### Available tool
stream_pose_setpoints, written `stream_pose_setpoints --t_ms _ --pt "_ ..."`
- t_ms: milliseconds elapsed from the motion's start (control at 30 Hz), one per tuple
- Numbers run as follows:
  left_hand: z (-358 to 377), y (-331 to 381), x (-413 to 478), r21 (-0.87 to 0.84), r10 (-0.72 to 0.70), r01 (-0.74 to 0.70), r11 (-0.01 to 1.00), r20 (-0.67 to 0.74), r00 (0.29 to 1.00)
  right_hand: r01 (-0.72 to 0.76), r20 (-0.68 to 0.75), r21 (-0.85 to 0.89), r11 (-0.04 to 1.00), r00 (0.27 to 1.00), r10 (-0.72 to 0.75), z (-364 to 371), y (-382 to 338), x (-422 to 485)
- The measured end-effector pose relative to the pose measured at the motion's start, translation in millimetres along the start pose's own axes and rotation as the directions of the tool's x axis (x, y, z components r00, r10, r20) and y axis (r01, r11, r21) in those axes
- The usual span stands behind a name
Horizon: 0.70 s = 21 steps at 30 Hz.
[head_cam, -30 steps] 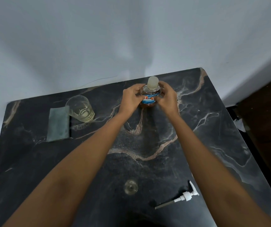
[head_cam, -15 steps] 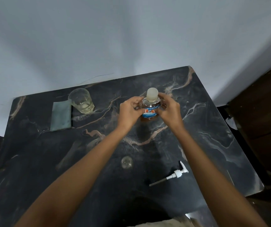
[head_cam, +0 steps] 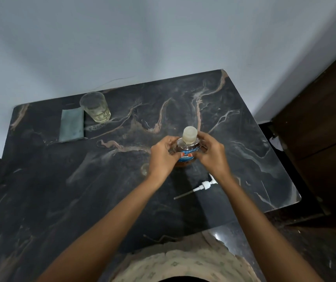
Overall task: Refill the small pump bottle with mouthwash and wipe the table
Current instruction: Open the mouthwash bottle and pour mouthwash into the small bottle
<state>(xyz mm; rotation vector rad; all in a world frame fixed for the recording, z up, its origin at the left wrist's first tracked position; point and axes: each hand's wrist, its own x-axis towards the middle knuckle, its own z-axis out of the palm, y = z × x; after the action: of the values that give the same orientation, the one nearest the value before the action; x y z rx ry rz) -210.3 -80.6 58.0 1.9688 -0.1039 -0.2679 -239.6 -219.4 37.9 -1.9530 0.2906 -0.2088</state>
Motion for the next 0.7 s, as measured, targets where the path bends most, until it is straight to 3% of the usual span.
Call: stream_pose_setpoints --t_ms 467,700 --pt "21 -21 -24 0.014 -0.029 0.029 0.999 -0.029 0.999 -0.002 0.02 -0.118 0.993 1.0 0.004 0 20 -24" --pt "21 -27 -23 -0.008 -0.005 0.006 1.0 0.033 0.999 0.063 0.143 -0.244 0.968 0.989 -0.028 -9 9 -25"
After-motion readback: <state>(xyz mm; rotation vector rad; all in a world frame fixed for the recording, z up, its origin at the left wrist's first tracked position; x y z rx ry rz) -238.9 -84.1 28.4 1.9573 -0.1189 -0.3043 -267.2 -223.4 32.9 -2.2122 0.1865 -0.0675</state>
